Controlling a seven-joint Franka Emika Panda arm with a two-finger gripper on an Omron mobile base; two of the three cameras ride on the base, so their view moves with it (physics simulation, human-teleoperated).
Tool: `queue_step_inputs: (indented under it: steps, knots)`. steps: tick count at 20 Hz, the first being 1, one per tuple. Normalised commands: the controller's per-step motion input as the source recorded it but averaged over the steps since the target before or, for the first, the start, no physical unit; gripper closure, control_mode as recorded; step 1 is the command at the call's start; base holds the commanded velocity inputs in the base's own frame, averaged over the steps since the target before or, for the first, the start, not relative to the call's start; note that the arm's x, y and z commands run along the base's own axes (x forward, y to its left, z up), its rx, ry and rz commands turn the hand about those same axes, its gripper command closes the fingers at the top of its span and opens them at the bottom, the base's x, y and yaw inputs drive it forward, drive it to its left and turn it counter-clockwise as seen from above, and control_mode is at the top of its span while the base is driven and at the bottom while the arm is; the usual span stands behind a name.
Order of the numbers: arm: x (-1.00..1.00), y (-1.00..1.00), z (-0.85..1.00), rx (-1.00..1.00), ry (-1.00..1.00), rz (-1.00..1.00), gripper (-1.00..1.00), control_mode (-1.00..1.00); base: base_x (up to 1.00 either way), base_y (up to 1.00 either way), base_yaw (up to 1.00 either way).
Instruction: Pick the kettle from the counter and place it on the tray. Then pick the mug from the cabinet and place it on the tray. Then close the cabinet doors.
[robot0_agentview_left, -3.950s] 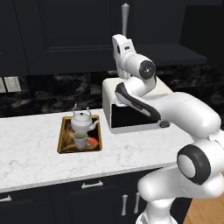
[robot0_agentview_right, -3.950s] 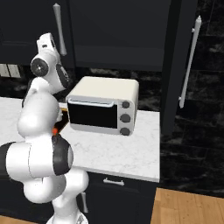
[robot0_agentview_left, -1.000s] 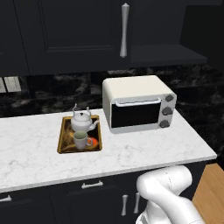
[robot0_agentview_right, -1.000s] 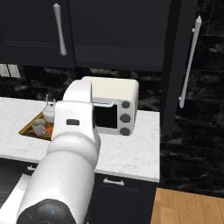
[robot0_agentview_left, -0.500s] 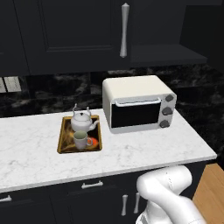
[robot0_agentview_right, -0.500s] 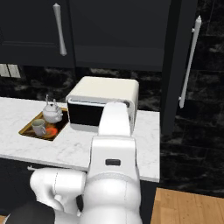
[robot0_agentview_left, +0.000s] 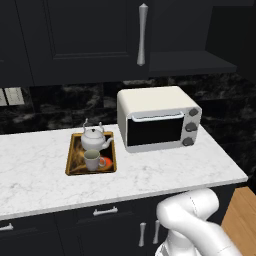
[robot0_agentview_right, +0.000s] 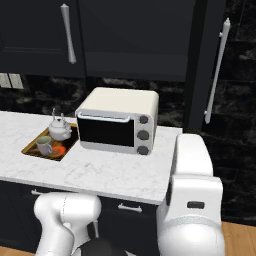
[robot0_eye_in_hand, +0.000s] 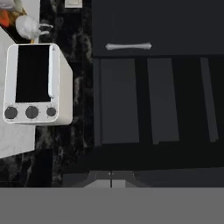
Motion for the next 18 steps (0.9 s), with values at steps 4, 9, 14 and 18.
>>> queue_step_inputs:
  steps: [4,9,14,18]
  knots:
    - [0.58,-0.60,-0.30,0.00,0.00,0.00,1.00,-1.00,0.00,0.00,0.00]
    - [0.87,-0.66,-0.41,0.00,0.00,0.00,1.00,-1.00,0.00,0.00,0.00]
    - [0.87,-0.75,-0.45,0.00,0.00,0.00,1.00,-1.00,0.00,0.00,0.00]
    - [0.84,-0.61,-0.40,0.02,0.00,0.00,1.00,-1.00,0.00,0.00,0.00]
